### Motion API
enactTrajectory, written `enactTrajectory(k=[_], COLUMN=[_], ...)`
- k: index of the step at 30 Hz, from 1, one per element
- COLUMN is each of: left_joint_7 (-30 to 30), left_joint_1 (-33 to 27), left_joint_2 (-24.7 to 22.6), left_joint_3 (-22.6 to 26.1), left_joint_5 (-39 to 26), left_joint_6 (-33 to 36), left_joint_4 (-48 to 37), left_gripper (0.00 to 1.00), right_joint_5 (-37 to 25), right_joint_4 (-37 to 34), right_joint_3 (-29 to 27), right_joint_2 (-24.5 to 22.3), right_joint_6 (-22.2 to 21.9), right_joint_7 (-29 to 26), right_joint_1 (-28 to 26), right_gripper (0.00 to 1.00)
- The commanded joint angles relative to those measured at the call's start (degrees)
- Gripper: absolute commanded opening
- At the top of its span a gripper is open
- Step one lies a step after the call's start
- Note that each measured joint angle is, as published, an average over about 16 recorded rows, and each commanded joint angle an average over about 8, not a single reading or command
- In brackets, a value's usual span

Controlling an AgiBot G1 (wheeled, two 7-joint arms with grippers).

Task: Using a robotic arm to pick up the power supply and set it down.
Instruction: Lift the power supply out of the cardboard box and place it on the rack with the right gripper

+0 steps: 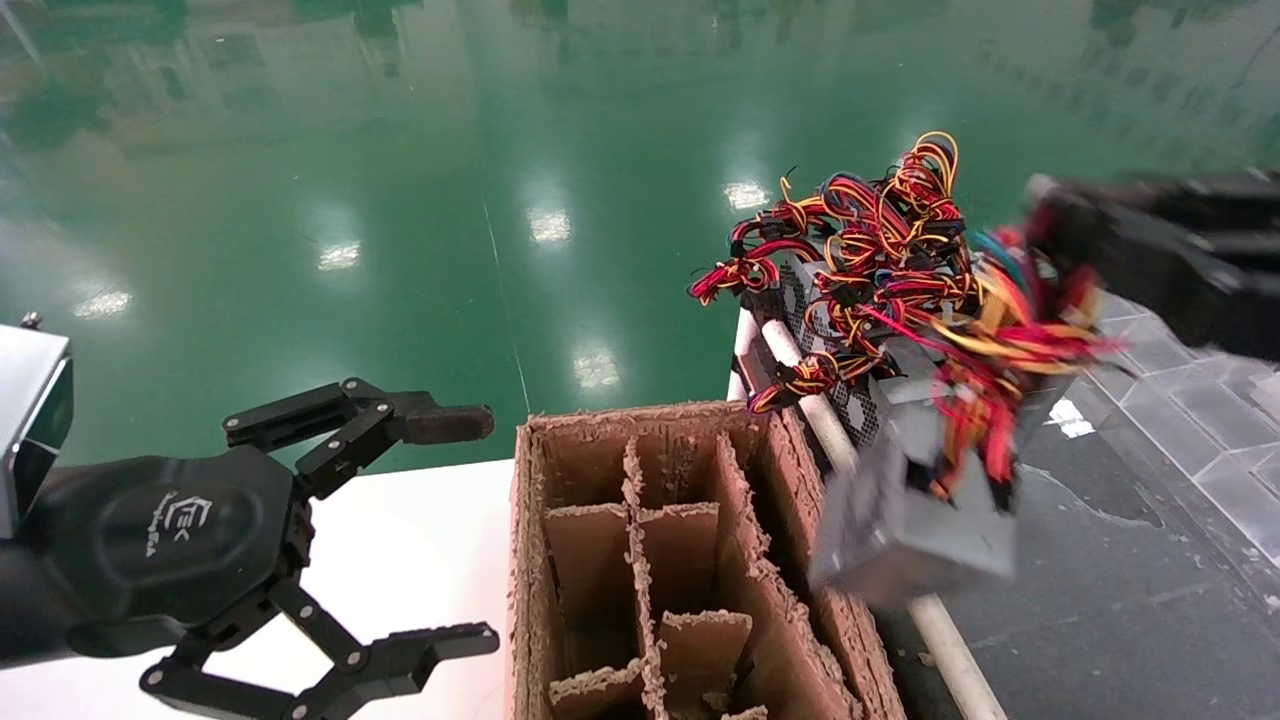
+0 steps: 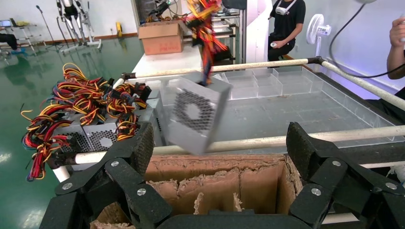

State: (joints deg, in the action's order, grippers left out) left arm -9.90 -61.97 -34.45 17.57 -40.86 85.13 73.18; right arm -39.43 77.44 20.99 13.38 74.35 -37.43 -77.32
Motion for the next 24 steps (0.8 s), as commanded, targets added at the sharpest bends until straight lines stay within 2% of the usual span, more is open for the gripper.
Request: enactTrajectory(k=[1, 9, 15, 19, 24], left_joint_7=[0.0, 0.0, 0.0, 0.0, 0.0], left_joint_1=[0.0, 0.0, 0.0, 0.0, 0.0], left_joint_2=[0.0, 0.0, 0.0, 0.0, 0.0], left_joint_3=[0.0, 0.0, 0.0, 0.0, 0.1], left_joint_5=[0.0, 0.0, 0.0, 0.0, 0.0], left_joint_6=[0.0, 0.0, 0.0, 0.0, 0.0], left_joint_4=[0.0, 0.0, 0.0, 0.0, 0.0], left_gripper=[1.0, 1.0, 1.0, 1.0, 1.0], right_joint_5=[1.0, 5.4, 9.4, 12.0, 15.4], right_joint_4=[-0.2, -0.9, -2.5, -3.3, -3.7], right_joint_3=[-0.6, 1.4, 6.0, 10.2, 15.2], right_joint_2=[-2.7, -13.0, -18.9, -20.8, -20.4], right_joint_6=[1.0, 0.2, -2.9, -5.7, -10.7], right_joint_7=[0.1, 0.5, 2.3, 4.6, 9.2], right_joint_1=[1.3, 7.5, 9.4, 9.5, 9.5], right_gripper=[0.0, 0.0, 0.0, 0.0, 0.0])
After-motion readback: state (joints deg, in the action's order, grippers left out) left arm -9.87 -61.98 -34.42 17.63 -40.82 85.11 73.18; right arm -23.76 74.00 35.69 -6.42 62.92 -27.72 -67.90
